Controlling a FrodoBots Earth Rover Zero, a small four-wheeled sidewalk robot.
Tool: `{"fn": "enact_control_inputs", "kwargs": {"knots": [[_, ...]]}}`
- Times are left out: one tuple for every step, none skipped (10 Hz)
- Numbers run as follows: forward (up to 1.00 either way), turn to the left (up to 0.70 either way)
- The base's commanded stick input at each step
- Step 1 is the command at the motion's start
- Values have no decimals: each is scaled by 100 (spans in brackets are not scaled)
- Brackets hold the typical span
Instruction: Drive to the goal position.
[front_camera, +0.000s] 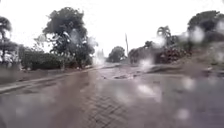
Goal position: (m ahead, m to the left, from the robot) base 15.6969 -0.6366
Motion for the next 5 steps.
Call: {"fn": "enact_control_inputs", "kwargs": {"knots": [[85, 0], [85, 0], [85, 0], [85, 0], [85, 0]]}}
